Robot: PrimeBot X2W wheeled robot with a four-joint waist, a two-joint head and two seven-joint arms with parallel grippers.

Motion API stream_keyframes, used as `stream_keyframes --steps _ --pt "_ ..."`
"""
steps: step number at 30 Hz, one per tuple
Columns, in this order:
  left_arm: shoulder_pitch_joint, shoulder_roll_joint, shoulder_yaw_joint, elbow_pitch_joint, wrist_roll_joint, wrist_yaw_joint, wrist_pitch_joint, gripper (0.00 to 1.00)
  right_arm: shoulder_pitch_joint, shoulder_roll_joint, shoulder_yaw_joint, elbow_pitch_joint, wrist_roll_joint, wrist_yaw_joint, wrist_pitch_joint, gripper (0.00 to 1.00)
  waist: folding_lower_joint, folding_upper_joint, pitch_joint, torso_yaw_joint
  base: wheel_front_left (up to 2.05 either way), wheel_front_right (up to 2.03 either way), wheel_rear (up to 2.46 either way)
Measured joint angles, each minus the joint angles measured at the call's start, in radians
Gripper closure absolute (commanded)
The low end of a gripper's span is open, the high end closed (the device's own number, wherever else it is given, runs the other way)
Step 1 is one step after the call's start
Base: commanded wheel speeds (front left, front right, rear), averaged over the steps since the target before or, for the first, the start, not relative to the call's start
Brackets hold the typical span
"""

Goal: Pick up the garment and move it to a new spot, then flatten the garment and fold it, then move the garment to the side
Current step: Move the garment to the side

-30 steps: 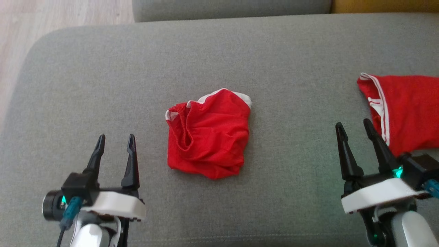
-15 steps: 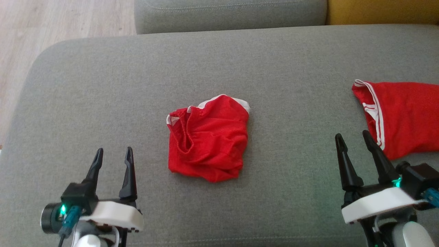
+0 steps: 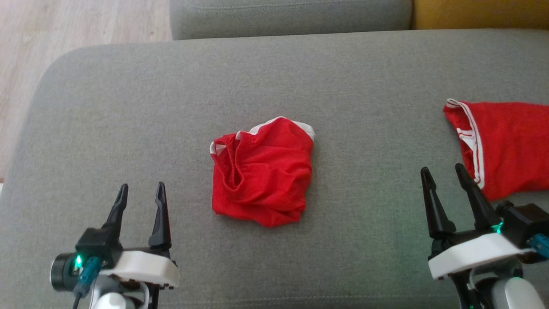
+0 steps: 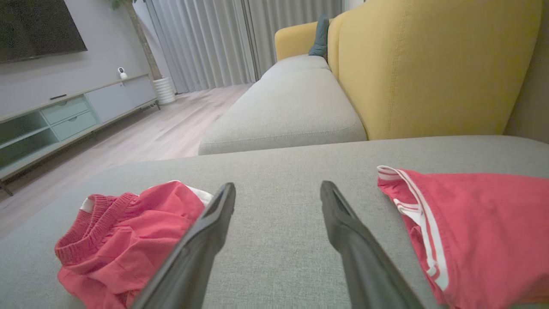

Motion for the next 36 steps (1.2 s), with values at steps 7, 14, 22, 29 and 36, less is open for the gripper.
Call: stream_keyframes --steps 7,14,22,29,36 --pt "-0.02 -0.001 -0.013 -0.007 0.0 0.0 -0.002 0.0 -0.011 -0.001 0.019 0.066 0.004 0.0 0.031 0.0 0.0 0.0 0.03 0.034 0.0 0.0 0.0" --pt "-0.098 -0.02 -0.032 -0.018 0.0 -0.012 -0.015 0.0 -0.145 0.004 0.092 0.2 0.04 0.0 0.04 0.0 0.0 0.0 0.081 0.089 0.0 0.0 0.0" --pt "-0.16 -0.04 -0.041 -0.015 0.002 -0.029 -0.024 0.0 -0.285 0.023 0.164 0.388 0.109 0.0 0.028 0.0 0.0 0.0 0.139 0.15 0.0 0.0 0.0" --pt "-0.171 -0.065 -0.038 0.0 0.013 -0.039 -0.025 0.0 -0.378 0.022 0.286 0.55 0.265 0.0 0.069 0.0 0.0 0.0 0.177 0.19 0.0 0.0 0.0" --pt "-0.171 -0.074 -0.028 0.001 0.029 -0.053 -0.025 0.0 -0.431 0.022 0.335 0.605 0.294 0.0 0.105 1.0 0.0 0.0 0.175 0.185 0.0 0.0 0.0"
